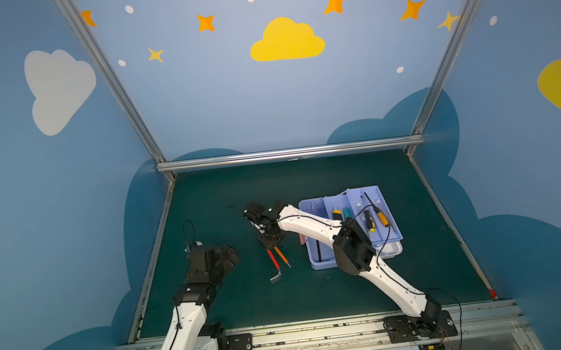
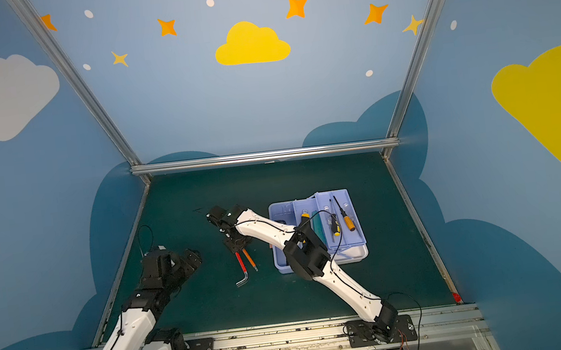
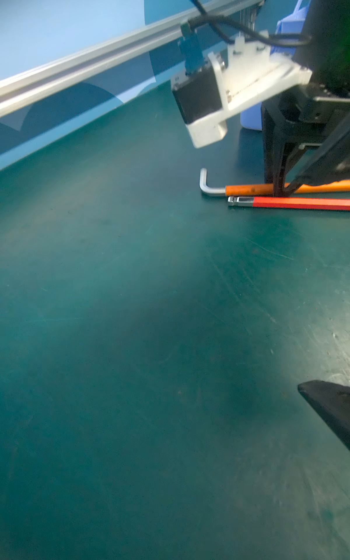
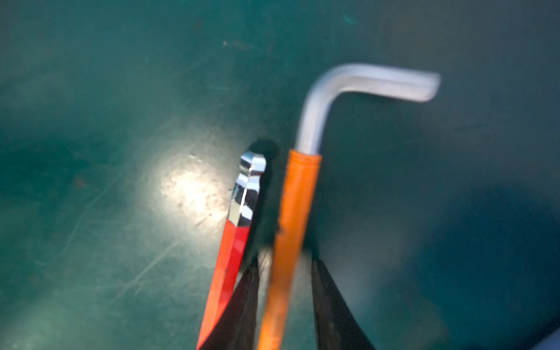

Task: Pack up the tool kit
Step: 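Carry the orange hex key into the tray and open the right gripper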

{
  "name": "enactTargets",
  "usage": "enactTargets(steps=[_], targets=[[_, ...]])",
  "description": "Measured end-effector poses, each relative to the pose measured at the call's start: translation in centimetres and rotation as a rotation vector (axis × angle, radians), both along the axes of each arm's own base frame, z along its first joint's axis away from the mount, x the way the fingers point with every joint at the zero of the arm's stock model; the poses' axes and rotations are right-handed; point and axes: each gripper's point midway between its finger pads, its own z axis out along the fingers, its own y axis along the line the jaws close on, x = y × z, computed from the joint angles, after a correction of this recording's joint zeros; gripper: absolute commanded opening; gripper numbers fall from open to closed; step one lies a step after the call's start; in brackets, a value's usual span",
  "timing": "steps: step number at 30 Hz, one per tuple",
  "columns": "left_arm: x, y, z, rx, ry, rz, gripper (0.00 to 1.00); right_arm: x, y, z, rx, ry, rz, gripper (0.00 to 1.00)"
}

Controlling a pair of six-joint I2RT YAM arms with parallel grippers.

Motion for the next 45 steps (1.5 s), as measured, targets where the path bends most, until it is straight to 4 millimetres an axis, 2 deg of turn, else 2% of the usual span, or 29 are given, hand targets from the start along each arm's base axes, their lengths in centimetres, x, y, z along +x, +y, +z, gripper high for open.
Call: enactTargets(steps=[3,6,11,19,23,25,31,35,38,45], targets=[[0.0,0.0,0.1,0.000,-0.003,0.000,1.00,-0.1,0.2,0.0,-0.004,-0.005,0.011,0.26],[0.0,0.0,0.3,0.000,-0.013,0.000,1.00,-0.1,0.2,0.0,-0.003,-0.007,0.006,0.15],[0.0,0.1,0.5,0.000,-0.022,0.002,1.00,-0.3,0.5,0.1,0.001,-0.015,-0.008,0.01],[0.0,0.1,0.6,0.001,-0.023,0.003,1.00,0.5,-0.3,0.5,0.024,0.009,-0.093,0.00],[0.0,0.1,0.6,0.001,-0.023,0.003,1.00,1.0,-2.4,1.8,0.021,0.019,-0.173,0.00],[0.0,0.1,0.6,0.001,-0.023,0.003,1.00,1.3,-3.7,3.5,0.034,0.017,-0.223,0.00],[0.0,0.1,0.6,0.001,-0.024,0.002,1.00,1.9,-7.5,10.8,0.152,-0.041,-0.352,0.00],[0.0,0.1,0.7,0.001,-0.029,0.002,1.00,2.1,-10.2,13.9,0.209,-0.087,-0.431,0.00],[-0.2,0.1,0.4,0.001,-0.025,0.002,1.00,2.0,-12.3,14.0,0.200,-0.102,-0.484,0.00],[-0.3,0.1,0.0,-0.001,-0.016,0.000,1.00,1.9,-16.2,11.1,0.067,-0.113,-0.571,0.00]])
